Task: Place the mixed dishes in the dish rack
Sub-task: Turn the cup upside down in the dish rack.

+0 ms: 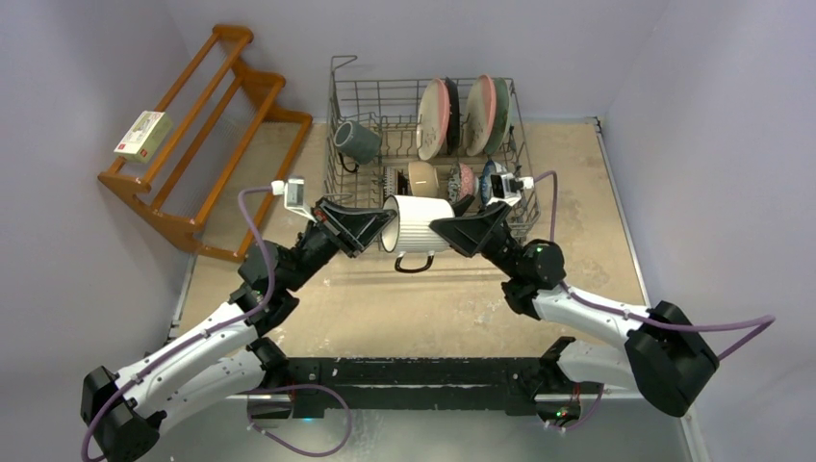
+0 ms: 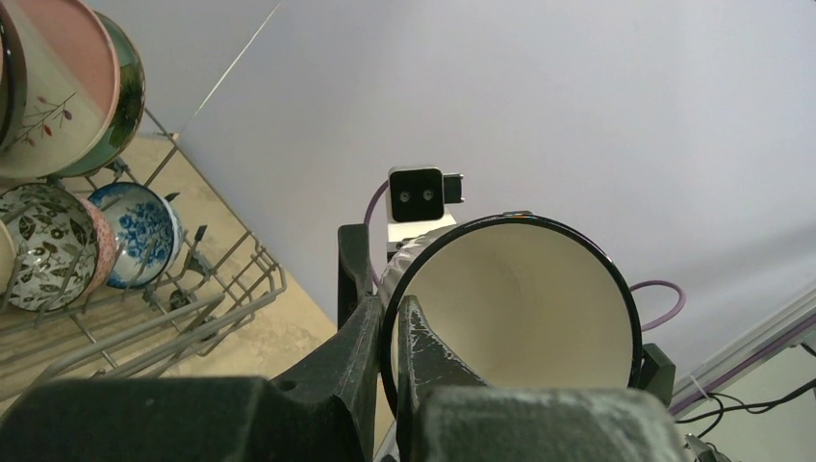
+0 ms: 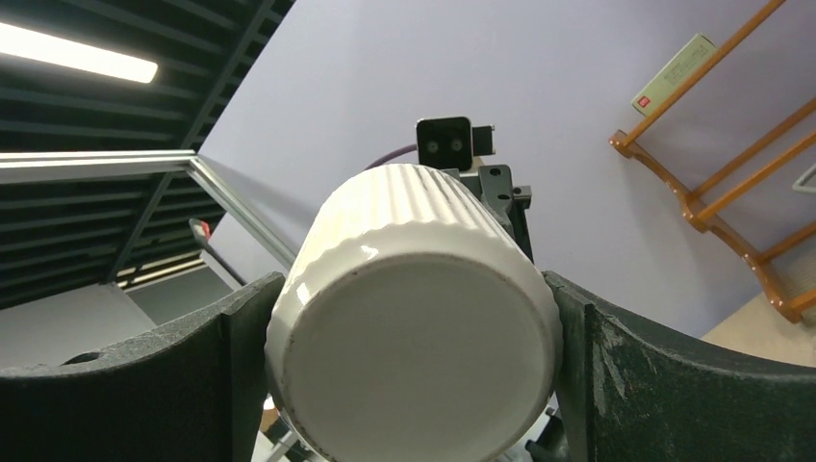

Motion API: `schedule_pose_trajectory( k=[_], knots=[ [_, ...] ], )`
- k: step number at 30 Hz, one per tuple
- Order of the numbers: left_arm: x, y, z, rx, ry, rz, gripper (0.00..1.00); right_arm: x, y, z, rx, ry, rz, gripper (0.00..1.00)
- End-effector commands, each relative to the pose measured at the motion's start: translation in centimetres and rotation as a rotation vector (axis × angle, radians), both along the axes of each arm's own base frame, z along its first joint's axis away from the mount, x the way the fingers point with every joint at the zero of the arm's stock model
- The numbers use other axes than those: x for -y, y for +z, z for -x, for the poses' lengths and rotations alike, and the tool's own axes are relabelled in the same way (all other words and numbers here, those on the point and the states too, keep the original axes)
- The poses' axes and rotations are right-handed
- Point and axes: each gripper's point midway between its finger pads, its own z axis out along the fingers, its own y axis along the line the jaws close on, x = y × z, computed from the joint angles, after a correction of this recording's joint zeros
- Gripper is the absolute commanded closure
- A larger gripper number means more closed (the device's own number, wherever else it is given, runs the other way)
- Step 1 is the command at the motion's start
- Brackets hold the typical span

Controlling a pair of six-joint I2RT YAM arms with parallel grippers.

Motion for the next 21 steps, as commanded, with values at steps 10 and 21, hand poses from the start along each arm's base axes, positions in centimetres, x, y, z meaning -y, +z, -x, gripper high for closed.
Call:
schedule_pose_trajectory(
  k=[10, 21],
  knots=[
    [-1.5, 3.4, -0.4, 0.051, 0.064, 0.096, 1.00, 2.1, 3.5, 2.6, 0.119, 0.024, -0.152, 0.69],
    [-2.7, 2.5, -0.5, 0.003, 0.126, 0.001, 0.69, 1.4, 5.6, 1.2, 0.148, -0.066, -0.094, 1.00]
  ],
)
